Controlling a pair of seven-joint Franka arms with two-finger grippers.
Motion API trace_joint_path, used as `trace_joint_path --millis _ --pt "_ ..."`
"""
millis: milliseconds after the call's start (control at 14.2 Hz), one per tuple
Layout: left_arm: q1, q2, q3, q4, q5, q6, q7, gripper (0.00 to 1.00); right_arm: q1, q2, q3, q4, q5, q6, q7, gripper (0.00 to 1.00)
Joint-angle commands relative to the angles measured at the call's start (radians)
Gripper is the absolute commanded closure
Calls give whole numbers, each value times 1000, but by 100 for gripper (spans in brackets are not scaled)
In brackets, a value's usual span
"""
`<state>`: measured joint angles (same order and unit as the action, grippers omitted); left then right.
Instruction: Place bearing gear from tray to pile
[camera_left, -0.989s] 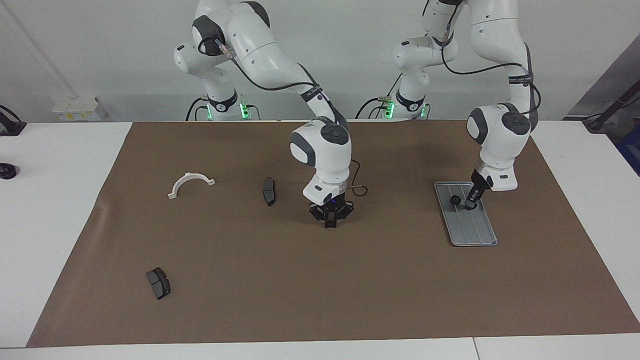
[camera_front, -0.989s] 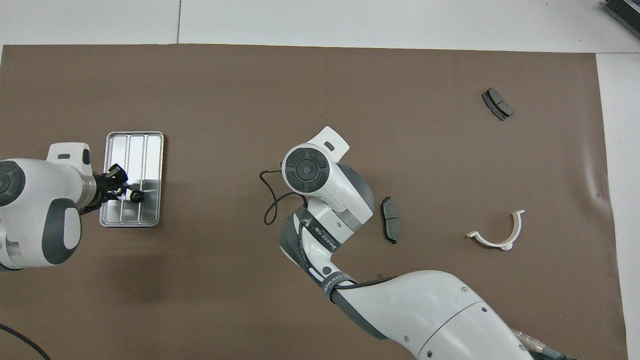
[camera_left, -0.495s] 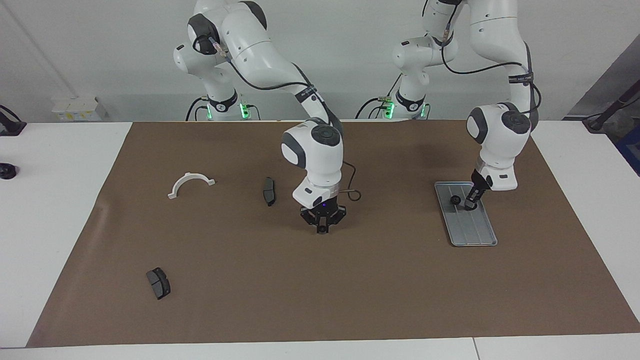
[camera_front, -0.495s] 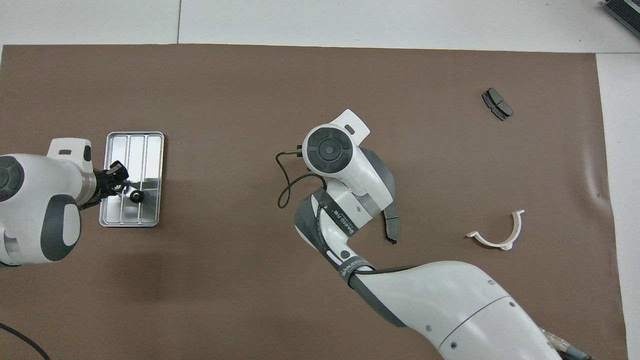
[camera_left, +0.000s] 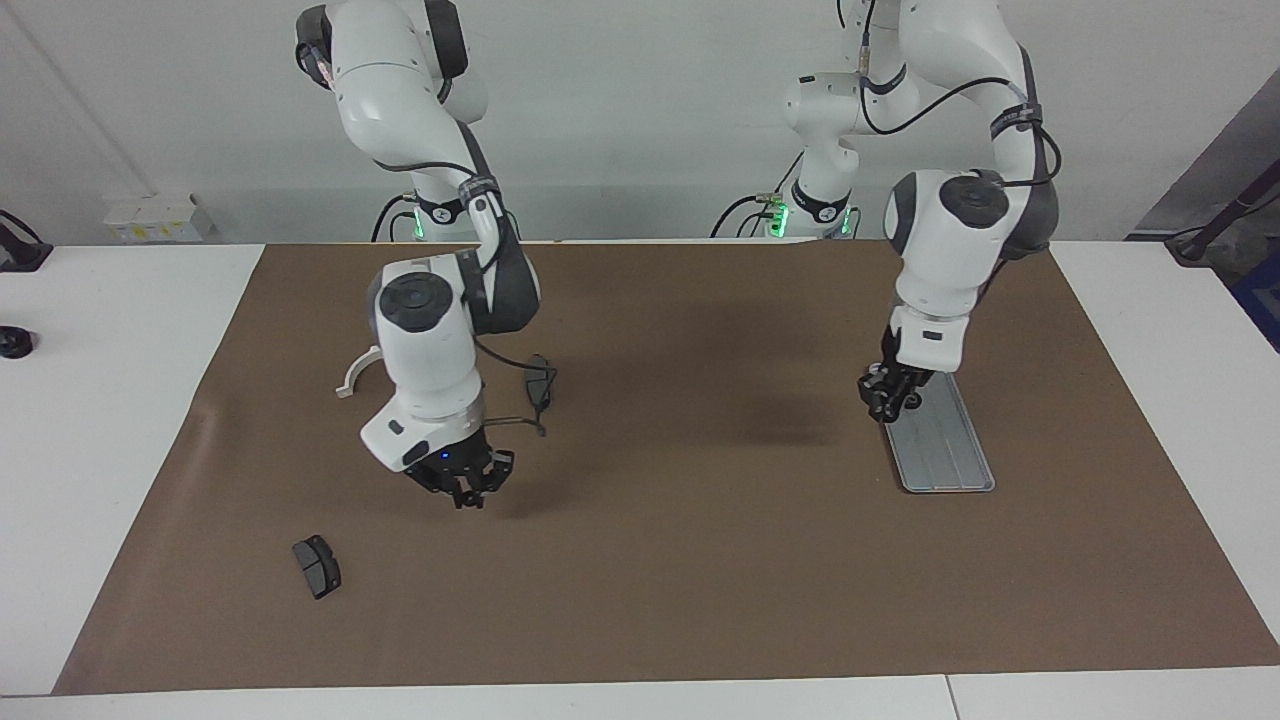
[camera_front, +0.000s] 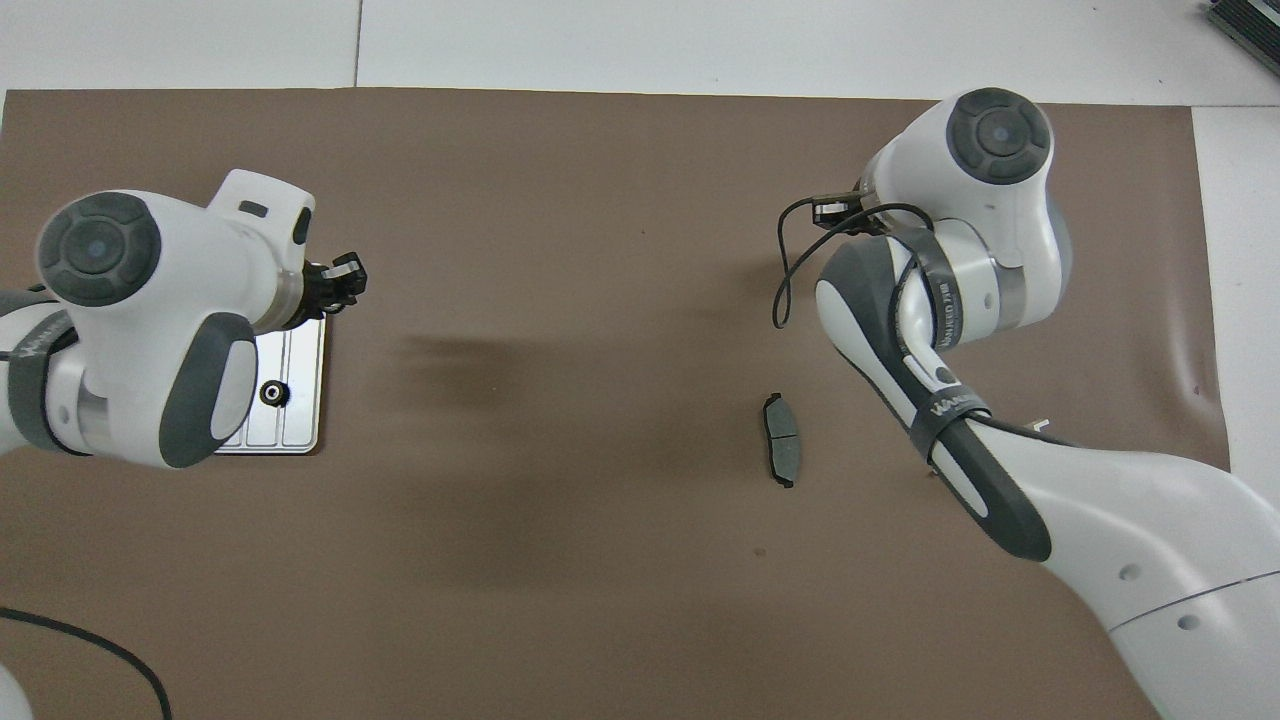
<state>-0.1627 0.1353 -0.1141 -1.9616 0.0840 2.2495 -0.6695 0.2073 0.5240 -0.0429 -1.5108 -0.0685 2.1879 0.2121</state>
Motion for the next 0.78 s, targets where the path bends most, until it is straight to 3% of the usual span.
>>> trace_joint_path --millis 0,141,353,565,707 --pt "-156 29 14 10 -45 66 -95 100 -93 -27 20 -54 16 -22 -92 100" --pt "-240 85 14 23 -90 154 -152 100 -141 -53 18 -119 16 -22 -172 100" --pt "-337 260 17 125 -89 242 -245 100 -190 -88 17 -215 13 4 -261 97" --pt "-363 296 17 122 -87 266 -254 100 -229 -116 17 -281 12 12 -316 93" --pt "-368 319 19 122 -87 303 -254 100 -230 -127 15 -328 9 55 -321 75"
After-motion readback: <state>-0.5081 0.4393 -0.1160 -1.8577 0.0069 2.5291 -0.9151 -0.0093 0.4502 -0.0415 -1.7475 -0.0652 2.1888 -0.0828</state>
